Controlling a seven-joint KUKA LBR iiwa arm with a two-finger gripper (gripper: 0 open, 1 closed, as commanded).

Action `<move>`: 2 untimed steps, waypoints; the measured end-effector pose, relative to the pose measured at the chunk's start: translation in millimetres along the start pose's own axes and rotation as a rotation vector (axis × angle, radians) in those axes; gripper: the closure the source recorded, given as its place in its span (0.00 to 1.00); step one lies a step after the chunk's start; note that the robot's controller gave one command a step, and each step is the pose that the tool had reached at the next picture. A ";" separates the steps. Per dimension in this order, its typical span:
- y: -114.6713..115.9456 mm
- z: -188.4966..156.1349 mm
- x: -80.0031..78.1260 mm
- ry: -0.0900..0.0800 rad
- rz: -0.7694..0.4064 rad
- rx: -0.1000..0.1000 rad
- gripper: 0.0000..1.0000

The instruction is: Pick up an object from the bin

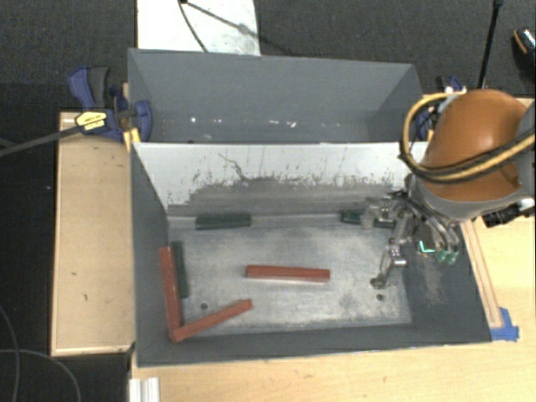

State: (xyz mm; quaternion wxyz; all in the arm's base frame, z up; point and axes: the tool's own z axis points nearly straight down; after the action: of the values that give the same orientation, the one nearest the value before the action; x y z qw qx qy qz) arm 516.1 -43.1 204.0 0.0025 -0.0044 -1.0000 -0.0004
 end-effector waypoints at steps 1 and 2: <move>37.8 129.4 -31.4 0.000 0.068 -0.001 0.00; 36.2 125.2 -33.2 -0.007 0.067 0.000 1.00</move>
Offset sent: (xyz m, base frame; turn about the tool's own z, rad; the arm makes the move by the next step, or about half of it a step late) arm 0.0323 0.0358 -0.1258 0.0704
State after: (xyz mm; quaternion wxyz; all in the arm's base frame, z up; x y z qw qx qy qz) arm 549.0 -7.1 78.6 -0.0009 -0.0379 -0.9993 -0.0001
